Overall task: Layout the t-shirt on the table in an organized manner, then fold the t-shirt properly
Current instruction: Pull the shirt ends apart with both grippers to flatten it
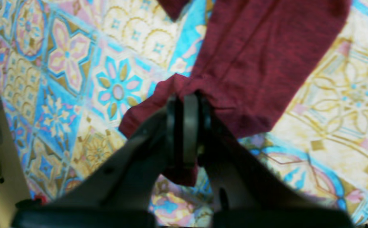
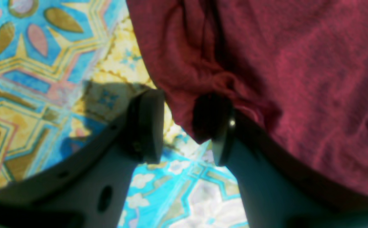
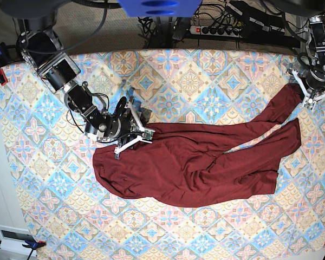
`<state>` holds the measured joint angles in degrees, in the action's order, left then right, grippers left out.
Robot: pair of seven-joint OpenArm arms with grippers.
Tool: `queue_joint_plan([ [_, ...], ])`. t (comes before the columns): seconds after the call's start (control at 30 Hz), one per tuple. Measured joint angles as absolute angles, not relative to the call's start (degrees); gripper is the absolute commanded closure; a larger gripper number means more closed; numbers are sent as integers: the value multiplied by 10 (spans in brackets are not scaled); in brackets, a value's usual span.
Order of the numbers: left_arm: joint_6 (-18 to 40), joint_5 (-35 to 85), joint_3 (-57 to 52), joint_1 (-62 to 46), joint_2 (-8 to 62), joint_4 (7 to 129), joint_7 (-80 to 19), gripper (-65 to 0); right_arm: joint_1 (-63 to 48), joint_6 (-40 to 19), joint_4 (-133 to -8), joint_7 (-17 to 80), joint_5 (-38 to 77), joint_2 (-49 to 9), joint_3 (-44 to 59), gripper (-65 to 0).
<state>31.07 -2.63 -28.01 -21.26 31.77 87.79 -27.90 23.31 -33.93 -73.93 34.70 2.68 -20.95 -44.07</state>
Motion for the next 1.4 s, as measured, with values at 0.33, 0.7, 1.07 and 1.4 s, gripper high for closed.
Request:
queue_joint_plan([
  [0.33, 311, -26, -280, -213, 318, 878, -279, 0, 246, -309, -711, 336, 4, -171, -445, -132],
  [0.7, 310, -24, -281, -213, 318, 878, -279, 0, 235, -313, -763, 369, -14, -208, -448, 0],
  [1.07, 311, 47, -281, -211, 316, 879, -278, 0, 123, -314, -921, 419, -18, -291, -380, 0],
  [1.4, 313, 88, -281, -245, 316, 938, -279, 0, 44, -314, -955, 425, -25, -310, -301, 0],
])
